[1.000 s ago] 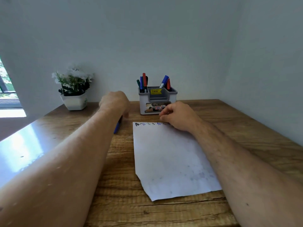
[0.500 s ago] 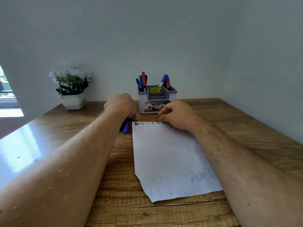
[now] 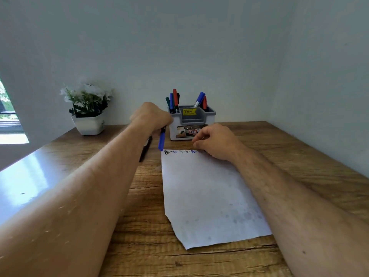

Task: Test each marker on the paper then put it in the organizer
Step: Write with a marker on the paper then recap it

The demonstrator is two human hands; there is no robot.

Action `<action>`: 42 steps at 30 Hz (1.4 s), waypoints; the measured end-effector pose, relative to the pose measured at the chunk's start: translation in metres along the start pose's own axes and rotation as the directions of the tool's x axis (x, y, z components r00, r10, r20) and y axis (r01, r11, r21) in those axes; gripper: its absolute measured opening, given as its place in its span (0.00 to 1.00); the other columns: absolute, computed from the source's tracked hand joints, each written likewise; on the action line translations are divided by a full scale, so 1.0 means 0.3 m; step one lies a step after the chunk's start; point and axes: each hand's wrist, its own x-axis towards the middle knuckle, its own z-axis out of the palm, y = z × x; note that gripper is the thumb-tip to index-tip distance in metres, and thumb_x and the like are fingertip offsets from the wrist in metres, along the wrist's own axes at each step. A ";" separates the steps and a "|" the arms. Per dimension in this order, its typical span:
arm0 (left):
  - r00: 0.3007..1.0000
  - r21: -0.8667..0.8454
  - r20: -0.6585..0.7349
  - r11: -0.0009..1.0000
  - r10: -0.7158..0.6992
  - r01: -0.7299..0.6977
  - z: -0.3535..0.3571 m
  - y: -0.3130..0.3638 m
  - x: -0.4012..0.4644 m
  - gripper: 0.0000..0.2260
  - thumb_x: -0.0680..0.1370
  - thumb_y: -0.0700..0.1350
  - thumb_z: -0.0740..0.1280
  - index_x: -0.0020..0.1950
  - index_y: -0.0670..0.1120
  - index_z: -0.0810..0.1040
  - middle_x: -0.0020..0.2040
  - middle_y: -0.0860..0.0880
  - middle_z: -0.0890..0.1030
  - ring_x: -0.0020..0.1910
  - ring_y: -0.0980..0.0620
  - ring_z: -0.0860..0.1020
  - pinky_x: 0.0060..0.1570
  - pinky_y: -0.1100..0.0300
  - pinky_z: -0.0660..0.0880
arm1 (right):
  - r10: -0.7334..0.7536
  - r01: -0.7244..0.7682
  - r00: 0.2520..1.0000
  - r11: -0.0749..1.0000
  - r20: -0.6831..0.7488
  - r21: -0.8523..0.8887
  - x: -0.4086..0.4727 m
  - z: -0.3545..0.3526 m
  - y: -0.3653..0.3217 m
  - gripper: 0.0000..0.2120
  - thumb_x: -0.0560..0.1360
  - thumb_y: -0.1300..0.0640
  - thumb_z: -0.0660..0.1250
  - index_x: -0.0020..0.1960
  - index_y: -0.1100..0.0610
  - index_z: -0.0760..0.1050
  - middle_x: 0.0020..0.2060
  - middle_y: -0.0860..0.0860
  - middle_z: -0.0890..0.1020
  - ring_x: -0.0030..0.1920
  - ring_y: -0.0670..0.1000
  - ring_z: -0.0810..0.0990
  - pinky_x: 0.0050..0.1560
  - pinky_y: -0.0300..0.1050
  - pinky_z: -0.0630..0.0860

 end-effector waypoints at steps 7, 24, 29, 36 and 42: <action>0.979 -0.561 0.195 0.812 -0.061 0.162 -0.016 0.077 -0.048 0.01 0.77 0.37 0.64 0.46 0.42 0.74 0.40 0.46 0.78 0.28 0.56 0.78 0.27 0.65 0.77 | -0.154 0.163 0.970 0.986 -0.186 0.032 -0.001 0.000 -0.011 0.09 0.77 0.52 0.70 0.57 0.49 0.79 0.40 0.43 0.79 0.38 0.39 0.76 0.38 0.32 0.71; 0.861 -0.605 0.509 0.713 0.005 0.354 0.081 0.092 -0.115 0.06 0.78 0.42 0.67 0.48 0.41 0.82 0.38 0.45 0.81 0.32 0.54 0.80 0.30 0.63 0.80 | -0.383 0.452 0.760 0.892 -0.525 0.003 -0.013 -0.042 -0.040 0.10 0.77 0.50 0.69 0.56 0.52 0.82 0.44 0.50 0.76 0.40 0.41 0.74 0.42 0.27 0.68; 0.965 -0.774 0.229 0.625 0.124 0.103 0.085 0.113 -0.098 0.12 0.82 0.40 0.59 0.50 0.41 0.82 0.37 0.47 0.81 0.29 0.55 0.77 0.28 0.64 0.77 | -0.288 0.332 0.817 0.943 -0.500 -0.001 -0.018 -0.045 -0.033 0.07 0.79 0.50 0.66 0.49 0.53 0.77 0.32 0.43 0.77 0.31 0.41 0.75 0.33 0.30 0.68; 0.948 -0.858 0.124 0.511 0.292 -0.046 0.089 0.096 -0.095 0.01 0.75 0.38 0.73 0.46 0.41 0.82 0.34 0.48 0.85 0.33 0.54 0.83 0.35 0.66 0.80 | -0.274 0.264 0.862 0.961 -0.426 -0.084 -0.003 -0.052 -0.017 0.13 0.81 0.52 0.63 0.62 0.53 0.80 0.39 0.48 0.72 0.38 0.44 0.70 0.36 0.32 0.63; 0.954 -0.878 0.108 0.477 0.281 -0.041 0.087 0.086 -0.085 0.00 0.75 0.39 0.73 0.45 0.43 0.83 0.37 0.47 0.85 0.39 0.51 0.83 0.39 0.63 0.81 | -0.201 0.208 0.879 0.978 -0.433 -0.032 -0.015 -0.053 -0.020 0.15 0.81 0.47 0.63 0.53 0.55 0.84 0.29 0.47 0.77 0.25 0.43 0.70 0.24 0.31 0.63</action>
